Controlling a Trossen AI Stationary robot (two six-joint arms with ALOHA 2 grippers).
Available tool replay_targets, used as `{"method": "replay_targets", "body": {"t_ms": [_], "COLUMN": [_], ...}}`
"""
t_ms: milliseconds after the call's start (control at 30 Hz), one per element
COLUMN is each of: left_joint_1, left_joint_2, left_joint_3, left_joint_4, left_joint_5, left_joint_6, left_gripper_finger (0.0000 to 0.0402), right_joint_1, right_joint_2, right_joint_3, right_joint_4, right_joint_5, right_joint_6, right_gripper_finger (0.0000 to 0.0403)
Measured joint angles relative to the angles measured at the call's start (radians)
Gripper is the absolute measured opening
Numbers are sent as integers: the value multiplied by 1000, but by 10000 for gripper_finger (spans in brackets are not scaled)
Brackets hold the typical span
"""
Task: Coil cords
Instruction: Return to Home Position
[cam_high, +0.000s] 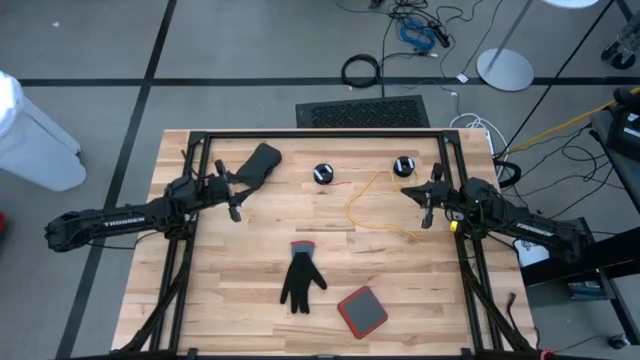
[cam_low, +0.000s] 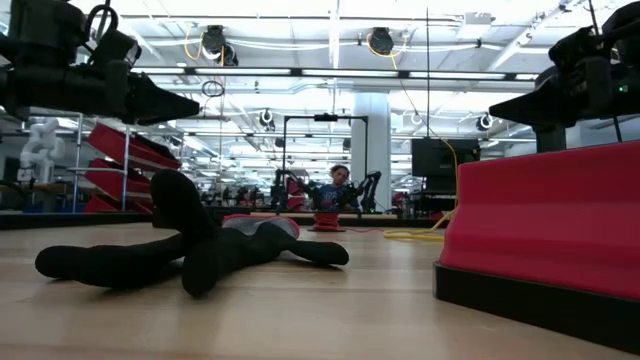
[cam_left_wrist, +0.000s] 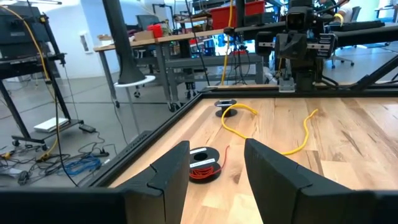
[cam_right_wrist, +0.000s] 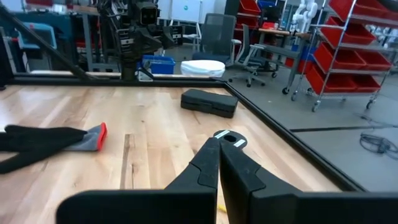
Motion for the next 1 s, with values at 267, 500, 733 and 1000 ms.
{"method": "replay_targets", "body": {"t_ms": [267, 500, 733, 1000], "left_joint_1": [0, 0, 0, 0], "left_joint_2": [0, 0, 0, 0], "left_joint_3": [0, 0, 0, 0], "left_joint_4": [0, 0, 0, 0], "left_joint_5": [0, 0, 0, 0], "left_joint_6": [0, 0, 0, 0], "left_gripper_finger": [162, 162, 162, 162], "right_joint_1": [0, 0, 0, 0], "right_joint_2": [0, 0, 0, 0], "right_joint_3": [0, 0, 0, 0], "right_joint_4": [0, 0, 0, 0], "right_joint_5": [0, 0, 0, 0], "right_joint_6": [114, 112, 111, 111], "right_gripper_finger": [0, 0, 0, 0]}}
